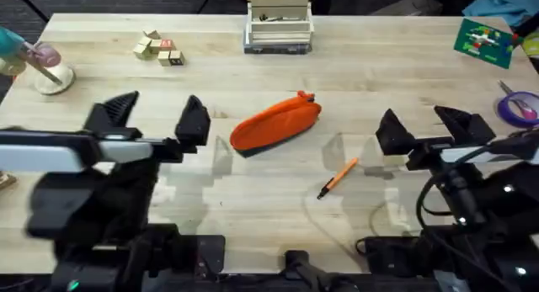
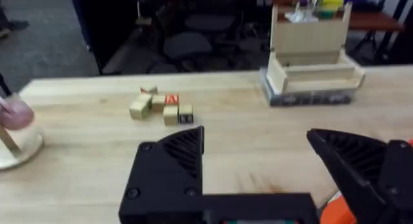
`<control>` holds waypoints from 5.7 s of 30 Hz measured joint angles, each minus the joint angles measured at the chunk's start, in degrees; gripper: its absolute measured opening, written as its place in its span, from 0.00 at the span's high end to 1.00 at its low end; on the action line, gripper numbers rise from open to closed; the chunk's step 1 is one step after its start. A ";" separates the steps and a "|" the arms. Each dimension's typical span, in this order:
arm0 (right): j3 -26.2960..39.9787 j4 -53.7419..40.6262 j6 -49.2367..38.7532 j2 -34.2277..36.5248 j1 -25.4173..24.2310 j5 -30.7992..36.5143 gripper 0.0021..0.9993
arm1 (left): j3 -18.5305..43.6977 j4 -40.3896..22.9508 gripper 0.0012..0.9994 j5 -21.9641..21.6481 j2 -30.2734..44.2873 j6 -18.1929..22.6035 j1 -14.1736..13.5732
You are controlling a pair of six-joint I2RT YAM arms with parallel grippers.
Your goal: Unzip the bag, pick up the pens from the table one at a time and place them inside, then zip the bag closed.
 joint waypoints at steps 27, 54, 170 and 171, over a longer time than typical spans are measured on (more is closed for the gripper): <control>47.66 -21.80 0.87 38.46 0.00 -4.85 0.00 | 50.13 -29.25 0.01 4.53 39.74 7.56 0.00; 55.64 -23.75 1.05 46.23 0.00 -15.45 0.00 | 62.58 -64.04 0.01 27.34 55.08 61.06 0.00; 55.80 -23.23 0.55 60.61 5.22 -33.92 0.00 | 62.67 -59.68 0.96 40.15 101.24 81.21 -4.50; 55.80 -23.23 0.55 61.42 6.09 -34.24 0.00 | 62.68 -59.68 0.96 40.15 101.24 81.22 -4.50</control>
